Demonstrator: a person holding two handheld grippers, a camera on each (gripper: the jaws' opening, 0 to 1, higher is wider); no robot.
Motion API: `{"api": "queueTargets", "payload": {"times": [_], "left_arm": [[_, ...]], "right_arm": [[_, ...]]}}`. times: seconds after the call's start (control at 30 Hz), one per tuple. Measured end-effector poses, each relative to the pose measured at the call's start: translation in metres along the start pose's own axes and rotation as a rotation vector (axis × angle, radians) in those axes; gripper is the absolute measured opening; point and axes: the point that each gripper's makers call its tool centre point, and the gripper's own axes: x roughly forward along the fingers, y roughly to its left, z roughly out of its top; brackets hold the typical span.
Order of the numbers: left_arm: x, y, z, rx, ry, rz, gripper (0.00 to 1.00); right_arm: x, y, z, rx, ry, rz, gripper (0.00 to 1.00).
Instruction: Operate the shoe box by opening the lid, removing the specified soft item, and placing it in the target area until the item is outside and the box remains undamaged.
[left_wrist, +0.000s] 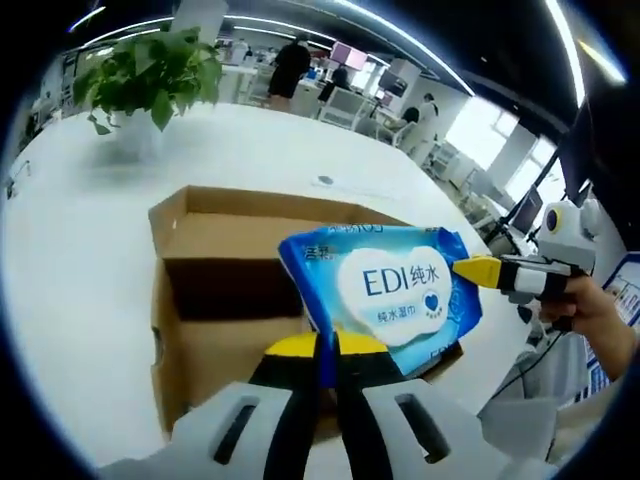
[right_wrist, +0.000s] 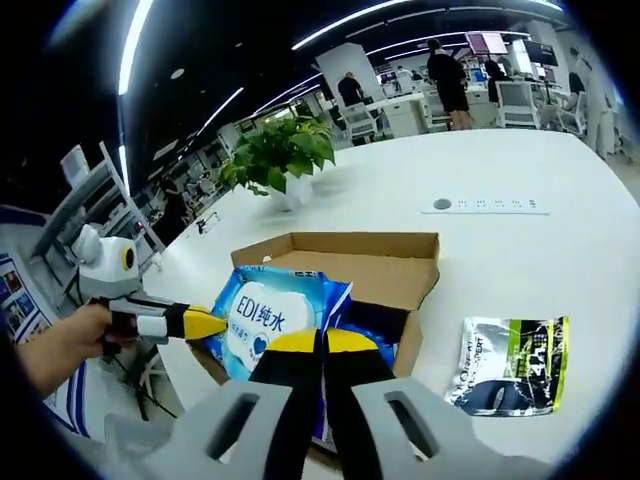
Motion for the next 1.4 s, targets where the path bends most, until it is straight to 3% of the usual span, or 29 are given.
{"api": "queueTargets", "payload": {"times": [0.4,0.53,1.4], "left_arm": [[0.004,-0.032,0.012,0.004,-0.028,-0.035,0.01],[0.007,-0.046,0.013,0.039,-0.025,-0.044,0.01],[0.043,-0.104,0.021,0.083,-0.011,-0.119,0.01]], "right_arm": [[-0.029,-0.019,0.014,0.023,-0.041,-0.033,0.0],[-0.037,-0.026,0.016,0.03,-0.047,-0.044,0.0],[-0.081,-0.082,0.026,0.09,-0.073,-0.11,0.0]]}}
